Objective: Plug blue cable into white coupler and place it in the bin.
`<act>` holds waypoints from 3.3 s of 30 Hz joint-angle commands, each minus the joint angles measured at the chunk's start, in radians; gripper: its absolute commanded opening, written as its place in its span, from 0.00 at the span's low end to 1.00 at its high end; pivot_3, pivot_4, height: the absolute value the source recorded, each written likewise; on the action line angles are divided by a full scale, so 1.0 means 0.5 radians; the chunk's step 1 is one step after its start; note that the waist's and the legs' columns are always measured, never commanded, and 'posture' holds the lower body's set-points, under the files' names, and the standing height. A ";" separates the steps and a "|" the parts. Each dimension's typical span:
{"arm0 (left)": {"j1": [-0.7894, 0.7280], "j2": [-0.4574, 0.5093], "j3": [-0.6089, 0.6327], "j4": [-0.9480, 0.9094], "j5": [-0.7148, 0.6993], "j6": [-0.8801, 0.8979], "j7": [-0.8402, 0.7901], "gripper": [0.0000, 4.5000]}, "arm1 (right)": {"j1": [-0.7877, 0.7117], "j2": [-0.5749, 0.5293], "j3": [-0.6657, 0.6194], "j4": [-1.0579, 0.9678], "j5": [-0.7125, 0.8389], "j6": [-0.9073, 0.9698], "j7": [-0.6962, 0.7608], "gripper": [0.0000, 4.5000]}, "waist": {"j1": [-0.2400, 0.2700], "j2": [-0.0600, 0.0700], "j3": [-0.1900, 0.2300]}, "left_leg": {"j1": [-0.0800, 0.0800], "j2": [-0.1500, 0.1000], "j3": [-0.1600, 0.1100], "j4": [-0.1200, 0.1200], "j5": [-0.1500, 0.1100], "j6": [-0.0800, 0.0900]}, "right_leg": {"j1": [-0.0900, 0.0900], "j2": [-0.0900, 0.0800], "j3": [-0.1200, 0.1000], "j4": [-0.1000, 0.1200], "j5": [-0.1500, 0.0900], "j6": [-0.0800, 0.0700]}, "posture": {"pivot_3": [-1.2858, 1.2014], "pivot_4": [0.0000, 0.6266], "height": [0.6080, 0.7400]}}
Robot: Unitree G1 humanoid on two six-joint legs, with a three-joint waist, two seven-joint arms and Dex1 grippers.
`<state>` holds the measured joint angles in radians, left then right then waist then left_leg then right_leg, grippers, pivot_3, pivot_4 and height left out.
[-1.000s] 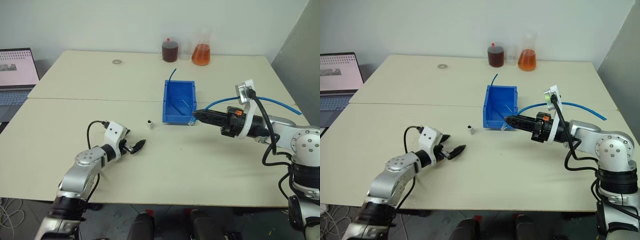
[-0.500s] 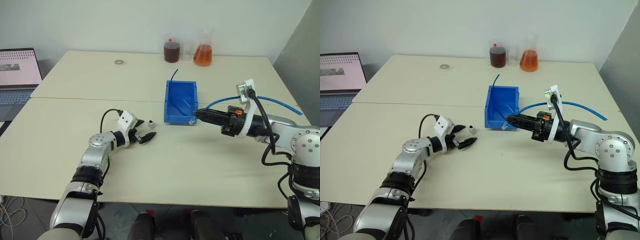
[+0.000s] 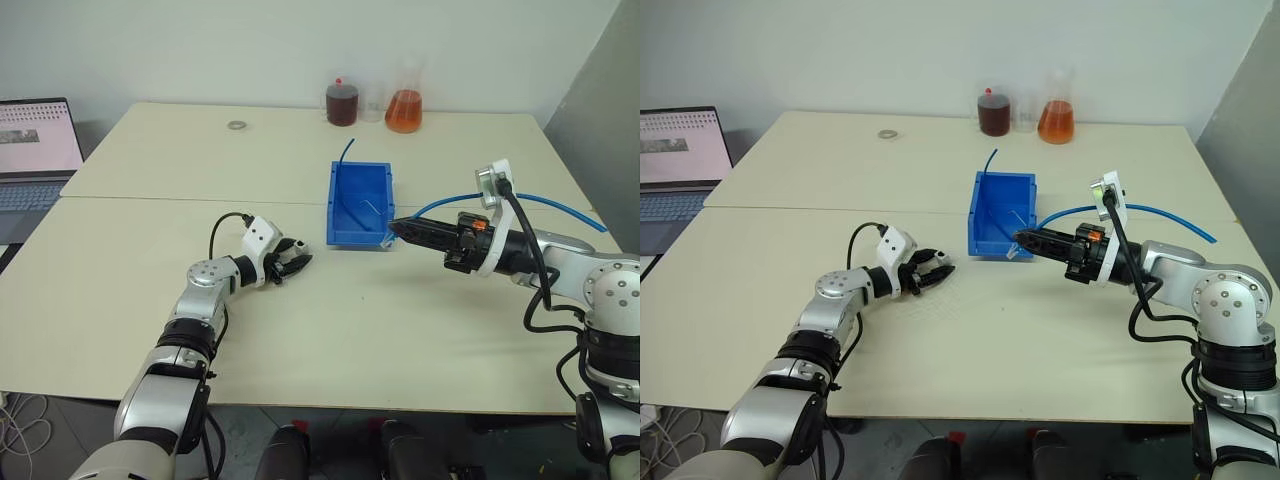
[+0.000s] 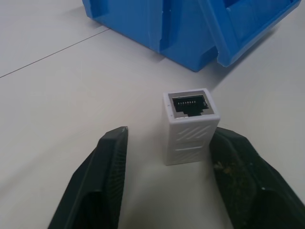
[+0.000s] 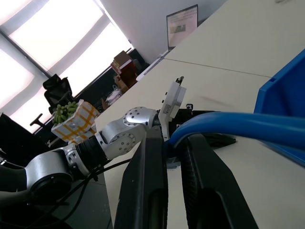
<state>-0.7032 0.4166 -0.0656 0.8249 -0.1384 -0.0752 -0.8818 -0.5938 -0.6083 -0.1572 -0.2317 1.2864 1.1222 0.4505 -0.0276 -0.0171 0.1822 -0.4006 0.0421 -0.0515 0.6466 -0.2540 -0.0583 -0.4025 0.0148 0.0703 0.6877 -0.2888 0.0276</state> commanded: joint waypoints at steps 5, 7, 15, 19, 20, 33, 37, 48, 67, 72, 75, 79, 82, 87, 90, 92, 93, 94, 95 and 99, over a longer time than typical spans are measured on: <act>0.085 0.040 -0.009 -0.009 0.057 0.066 -0.040 0.17 | -0.021 0.001 -0.061 -0.040 0.015 -0.029 0.016 0.03 | -0.006 0.000 0.000 | 0.001 0.000 0.000 0.000 0.000 0.001 | 0.000 0.001 0.000 0.002 0.000 0.000 | 0.52 0.24 1.00; 0.102 0.050 -0.013 -0.077 0.041 0.100 -0.078 0.17 | -0.026 0.007 -0.053 -0.034 0.007 -0.032 0.020 0.03 | -0.009 0.000 0.000 | 0.001 0.001 0.000 0.000 0.001 0.001 | -0.001 0.001 0.000 0.003 0.000 0.000 | 0.52 0.24 1.00; 0.342 0.184 -0.145 -0.979 -0.186 0.368 -0.581 0.17 | -0.014 -0.172 0.380 -0.276 -0.598 -0.305 0.314 0.03 | -0.018 0.001 0.001 | -0.001 0.002 0.002 -0.002 0.000 0.001 | -0.004 0.001 0.003 0.003 0.000 -0.001 | 0.52 0.24 1.00; 0.388 0.220 -0.290 -1.092 -0.061 0.206 -0.705 0.17 | -0.026 -0.127 0.648 -0.292 -0.955 -0.584 0.476 0.03 | -0.008 0.000 0.001 | -0.002 0.003 -0.001 -0.002 0.001 0.000 | -0.006 0.003 -0.002 0.001 -0.001 -0.002 | 0.52 0.24 1.00; 0.379 0.209 -0.309 -1.066 -0.045 0.177 -0.717 0.17 | -0.034 -0.104 0.695 -0.276 -1.025 -0.640 0.511 0.03 | -0.009 0.000 0.001 | -0.002 0.003 -0.001 -0.001 0.001 0.000 | -0.005 0.003 -0.001 0.002 -0.001 -0.002 | 0.52 0.24 1.00; 0.304 0.059 -0.441 -0.741 0.060 -0.120 -0.836 0.17 | -0.100 0.118 1.087 0.037 -1.659 -1.174 0.945 0.03 | -0.006 0.000 0.001 | -0.001 0.002 0.000 0.001 0.001 0.001 | -0.005 0.002 -0.001 0.003 -0.001 -0.002 | 0.52 0.24 1.00; 0.326 0.039 -0.432 -0.760 0.053 -0.115 -0.824 0.17 | -0.060 0.154 1.132 0.105 -1.774 -1.283 1.023 0.03 | -0.005 0.000 0.001 | -0.001 0.001 -0.001 0.001 0.001 0.001 | -0.004 0.002 -0.001 0.004 -0.001 -0.002 | 0.52 0.24 1.00; 0.428 0.055 -0.399 -0.889 0.037 -0.062 -0.782 0.17 | -0.024 0.228 1.157 0.443 -2.004 -1.534 1.208 0.03 | -0.009 0.000 0.001 | 0.001 0.002 0.000 0.001 0.001 0.000 | -0.004 0.002 -0.001 0.007 -0.001 -0.002 | 0.52 0.24 1.00; 0.425 0.071 -0.379 -0.901 0.037 -0.035 -0.754 0.17 | -0.054 0.252 1.154 0.517 -2.123 -1.569 1.347 0.03 | -0.010 0.000 0.001 | 0.003 0.002 0.000 0.002 0.001 0.000 | -0.004 0.002 0.000 0.011 -0.001 -0.002 | 0.52 0.24 1.00; 0.417 0.061 -0.379 -0.902 0.037 -0.039 -0.747 0.17 | -0.041 0.307 1.195 0.554 -2.188 -1.595 1.337 0.03 | -0.010 0.000 0.000 | 0.004 0.002 0.000 0.003 0.001 0.000 | -0.004 0.002 0.000 0.013 -0.001 -0.002 | 0.52 0.24 1.00; 0.421 0.059 -0.378 -0.903 0.038 -0.050 -0.741 0.17 | -0.023 0.339 1.216 0.599 -2.233 -1.625 1.333 0.03 | -0.010 0.000 0.000 | 0.004 0.002 0.000 0.004 0.001 0.000 | -0.004 0.002 0.000 0.015 -0.001 -0.003 | 0.52 0.24 1.00; 0.431 0.060 -0.375 -0.918 0.035 -0.047 -0.735 0.17 | 0.008 0.343 1.232 0.692 -2.287 -1.708 1.359 0.03 | -0.011 0.000 0.000 | 0.006 0.002 0.000 0.005 0.001 0.001 | -0.004 0.003 0.000 0.017 -0.001 -0.003 | 0.52 0.24 1.00; 0.439 0.071 -0.369 -0.929 0.033 -0.044 -0.731 0.17 | 0.020 0.344 1.229 0.735 -2.304 -1.745 1.373 0.03 | -0.012 0.001 -0.002 | 0.007 0.002 0.000 0.005 0.001 0.001 | -0.002 0.003 0.000 0.018 -0.001 -0.003 | 0.52 0.24 1.00; 0.444 0.084 -0.358 -0.942 0.031 -0.037 -0.719 0.17 | 0.030 0.364 1.252 0.806 -2.335 -1.795 1.368 0.03 | -0.013 0.001 -0.004 | 0.008 0.002 0.000 0.005 0.001 0.001 | -0.002 0.003 0.000 0.019 -0.001 -0.003 | 0.52 0.24 1.00; 0.451 0.090 -0.359 -0.953 0.028 -0.034 -0.716 0.17 | 0.034 0.374 1.269 0.855 -2.357 -1.816 1.374 0.03 | -0.014 0.001 -0.006 | 0.009 0.002 0.000 0.005 0.001 0.001 | -0.001 0.003 0.000 0.019 -0.001 -0.003 | 0.52 0.24 1.00; 0.456 0.093 -0.360 -0.960 0.027 -0.033 -0.713 0.17 | 0.040 0.380 1.277 0.889 -2.373 -1.834 1.378 0.03 | -0.017 0.001 -0.009 | 0.011 0.002 0.000 0.005 0.001 0.001 | 0.000 0.003 0.001 0.020 -0.001 -0.003 | 0.52 0.24 1.00; 0.457 0.095 -0.360 -0.960 0.028 -0.035 -0.711 0.17 | 0.044 0.383 1.277 0.906 -2.377 -1.840 1.377 0.03 | -0.019 0.001 -0.009 | 0.011 0.002 0.000 0.005 0.001 0.001 | 0.000 0.003 0.001 0.020 -0.001 -0.003 | 0.52 0.24 1.00; 0.457 0.096 -0.360 -0.962 0.027 -0.032 -0.711 0.17 | 0.048 0.385 1.274 0.919 -2.380 -1.847 1.374 0.03 | -0.021 0.001 -0.010 | 0.013 0.002 0.000 0.005 0.001 0.001 | 0.001 0.004 0.001 0.020 -0.001 -0.003 | 0.52 0.24 1.00; 0.458 0.098 -0.358 -0.965 0.021 -0.024 -0.714 0.17 | 0.051 0.389 1.267 0.925 -2.377 -1.847 1.368 0.03 | -0.024 0.001 -0.010 | 0.014 0.002 0.000 0.005 0.001 0.001 | 0.003 0.004 0.001 0.020 -0.001 -0.003 | 0.52 0.24 1.00; 0.502 0.159 -0.334 -1.070 -0.048 0.071 -0.785 0.41 | 0.054 0.385 1.209 0.863 -2.326 -1.788 1.348 0.03 | -0.032 0.001 -0.009 | 0.030 0.003 0.000 0.002 0.001 0.001 | 0.018 0.004 0.001 0.017 -0.003 -0.005 | 0.52 0.24 1.00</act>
<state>-0.4636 0.4706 -0.2559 0.3496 -0.1225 -0.0605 -1.2485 -0.6021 -0.4044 0.4206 0.1612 0.1671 0.1738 1.1239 -0.0439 -0.0168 0.1775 -0.3829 0.0434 -0.0516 0.6465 -0.2535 -0.0576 -0.3904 0.0168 0.0706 0.6957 -0.2909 0.0244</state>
